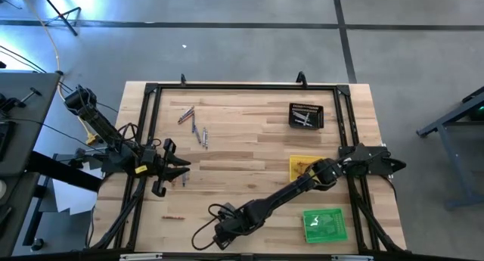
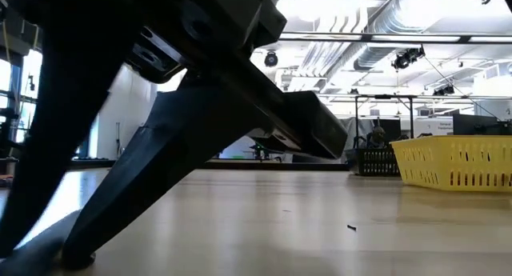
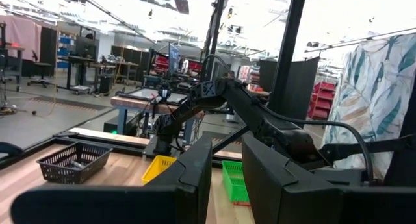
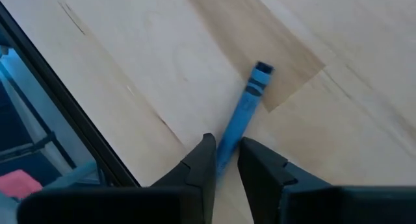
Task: Sort crayons
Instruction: Put the blue crayon into the green basket
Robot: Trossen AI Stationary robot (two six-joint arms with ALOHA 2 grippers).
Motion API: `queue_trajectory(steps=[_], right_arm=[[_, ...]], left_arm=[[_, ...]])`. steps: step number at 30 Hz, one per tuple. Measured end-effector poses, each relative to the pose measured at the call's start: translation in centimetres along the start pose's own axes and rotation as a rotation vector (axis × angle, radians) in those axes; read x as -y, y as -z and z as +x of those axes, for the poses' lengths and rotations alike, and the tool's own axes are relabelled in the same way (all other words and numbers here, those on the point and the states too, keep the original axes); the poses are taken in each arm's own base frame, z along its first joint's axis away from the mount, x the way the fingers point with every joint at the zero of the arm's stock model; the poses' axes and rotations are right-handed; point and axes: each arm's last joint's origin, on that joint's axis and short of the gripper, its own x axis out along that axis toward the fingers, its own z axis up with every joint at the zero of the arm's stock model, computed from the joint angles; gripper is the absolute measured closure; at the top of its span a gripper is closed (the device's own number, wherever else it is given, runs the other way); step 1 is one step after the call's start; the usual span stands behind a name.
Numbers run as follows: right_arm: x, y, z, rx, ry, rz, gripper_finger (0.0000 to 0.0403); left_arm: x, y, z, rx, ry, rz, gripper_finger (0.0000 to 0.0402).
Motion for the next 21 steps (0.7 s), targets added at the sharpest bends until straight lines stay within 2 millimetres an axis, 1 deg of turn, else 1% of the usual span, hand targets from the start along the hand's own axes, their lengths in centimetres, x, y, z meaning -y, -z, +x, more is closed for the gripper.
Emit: queue_trajectory(steps=[7,14,18,21], right_arm=[[0.4,-0.7,0.0,-0.045,0.004,-0.051,0.0371],[0.7,-1.3,0.0,-0.078,0.01,-0.102,0.0374],[1.0,-2.0,-0.4,-0.094,0.022,-0.142,0.0375],[1.2,-2.4,-1.1,-0.099,0.031,-0.174,0.0375]], left_arm=[[0.0,0.0,0.0,0.0,0.0,0.008,0.0328],[0.0,0.0,0.0,-0.002,0.0,0.009,0.0328],[0.0,0.0,0.0,-0.002,0.0,0.009,0.0328],[0.0,0.0,0.0,-0.003,0.0,0.01,0.0328]])
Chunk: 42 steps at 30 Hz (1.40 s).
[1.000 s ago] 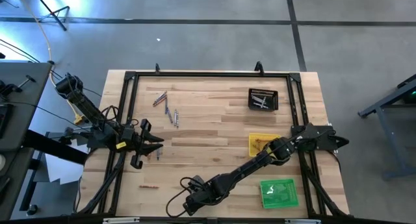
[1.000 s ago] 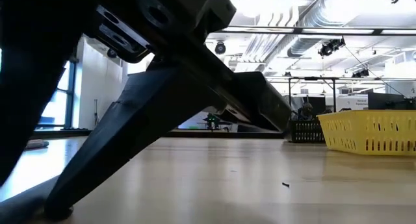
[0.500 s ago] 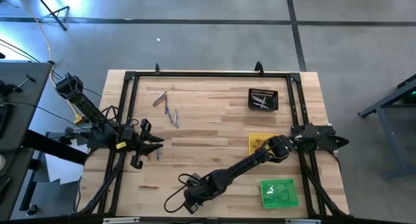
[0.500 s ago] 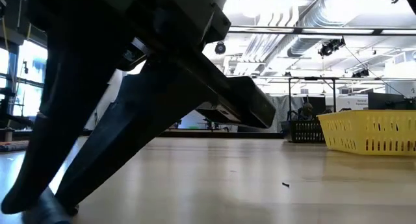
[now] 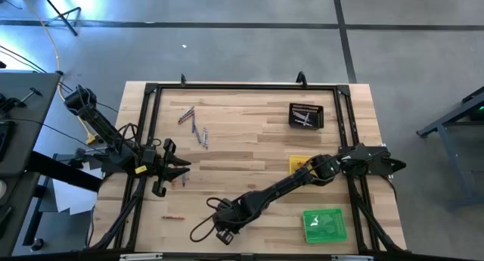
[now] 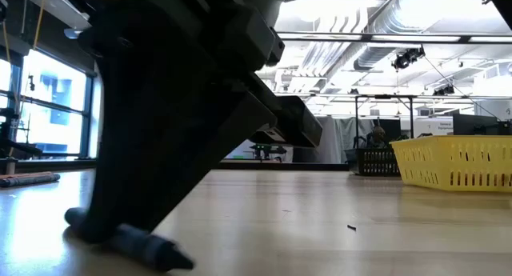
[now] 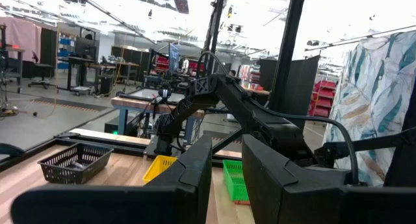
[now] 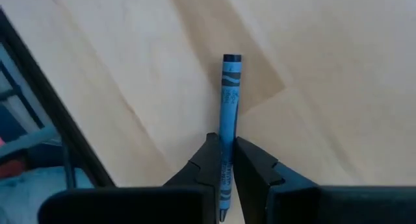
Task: Sort crayons
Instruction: Put the blue crayon into the green basket
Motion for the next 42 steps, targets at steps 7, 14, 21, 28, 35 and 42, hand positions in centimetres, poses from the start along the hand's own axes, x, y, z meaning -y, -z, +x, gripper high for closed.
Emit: queue_trajectory(steps=[7,14,21,28,35,42], right_arm=[[1.6,-0.7,-2.6,-0.017,0.139,-0.031,0.0375],[4.8,-0.5,-5.2,-0.095,0.449,-0.018,0.0375],[5.8,-0.2,-7.3,-0.174,0.541,-0.019,0.0381],[4.5,0.8,-11.0,-0.152,0.451,-0.002,0.0399],[3.2,3.8,-17.3,0.014,0.418,0.095,0.0403],[1.9,7.1,-20.1,0.152,0.372,0.135,0.0403]], left_arm=[[0.0,0.1,0.0,-0.004,0.0,-0.001,0.0328],[0.0,0.1,0.0,-0.006,0.0,-0.003,0.0328],[0.0,0.1,0.0,-0.011,0.0,-0.001,0.0328],[0.0,0.2,0.0,-0.02,0.0,-0.005,0.0328],[0.0,0.3,0.0,-0.021,0.0,-0.017,0.0328],[0.0,0.3,0.0,-0.021,0.0,-0.033,0.0328]])
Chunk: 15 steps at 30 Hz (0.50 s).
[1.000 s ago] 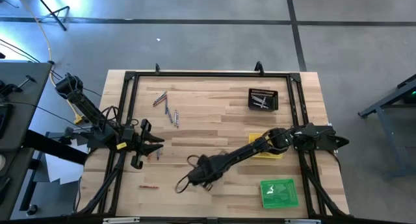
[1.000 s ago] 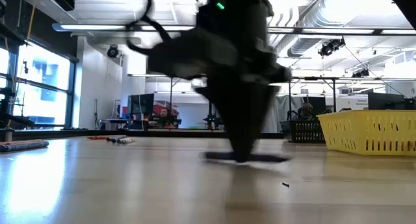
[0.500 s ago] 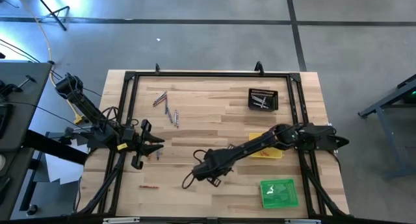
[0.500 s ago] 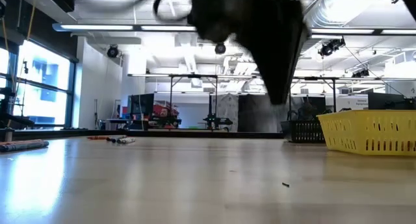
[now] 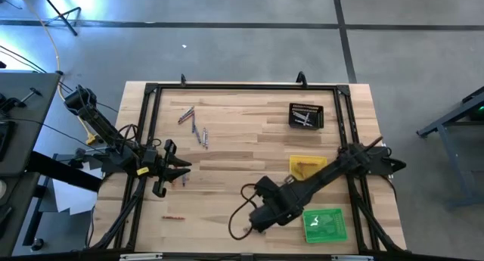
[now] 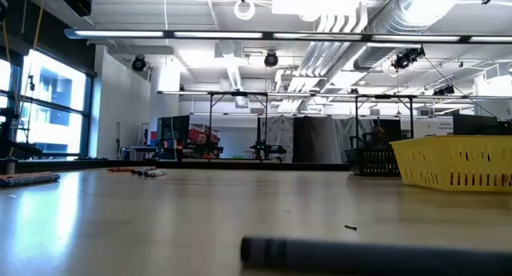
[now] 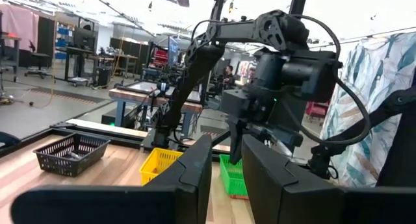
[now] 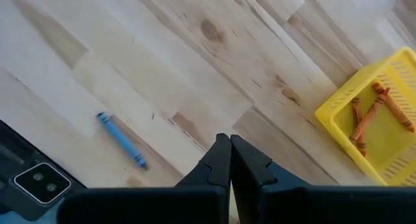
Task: Sort crayons
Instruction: Put the blue crayon into the green basket
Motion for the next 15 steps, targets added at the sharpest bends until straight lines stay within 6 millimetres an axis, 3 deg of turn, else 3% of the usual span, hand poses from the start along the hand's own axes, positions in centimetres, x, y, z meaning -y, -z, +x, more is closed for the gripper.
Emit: queue_trajectory(steps=[15], right_arm=[[-1.7,2.3,0.0,0.03,-0.091,-0.033,0.0403]], left_arm=[[0.0,0.0,0.0,0.001,-0.002,0.025,0.0328]])
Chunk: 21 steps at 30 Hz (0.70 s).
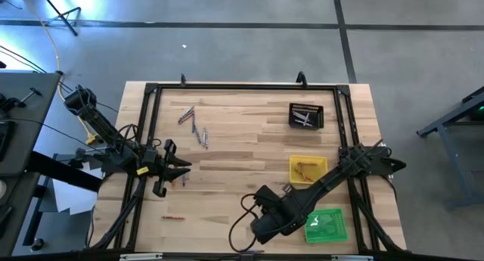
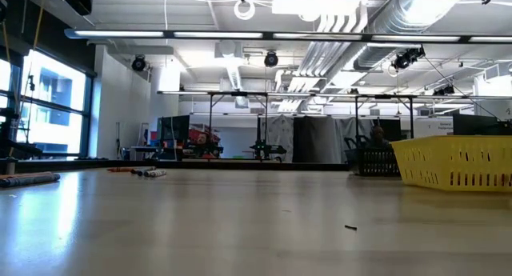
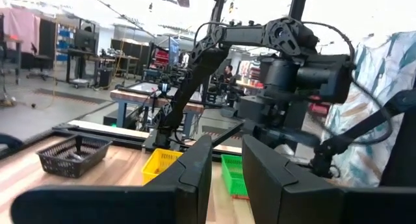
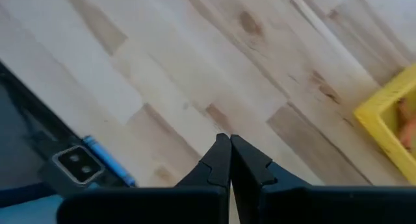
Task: Sort crayons
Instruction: Put the blue crayon into the green basket
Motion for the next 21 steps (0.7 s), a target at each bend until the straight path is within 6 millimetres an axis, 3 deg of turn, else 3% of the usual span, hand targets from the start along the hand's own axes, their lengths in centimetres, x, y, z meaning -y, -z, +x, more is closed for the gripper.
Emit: queue_trajectory(steps=[6,10,15,21], right_arm=[[-0.6,0.9,-0.3,0.024,-0.039,-0.018,0.0403],[-0.7,1.5,-0.5,0.141,-0.023,-0.037,0.0403],[-1.2,2.1,-0.6,0.15,-0.055,-0.041,0.0403],[-3.6,3.0,1.8,0.078,-0.152,-0.042,0.0402]], left_arm=[[0.0,-0.1,0.0,0.006,0.0,0.013,0.0328],[0.0,-0.1,0.0,0.006,0.0,-0.008,0.0328],[0.1,-0.1,0.0,0.007,0.04,0.102,0.0328],[0.5,-0.3,0.1,0.025,0.147,0.182,0.0328]])
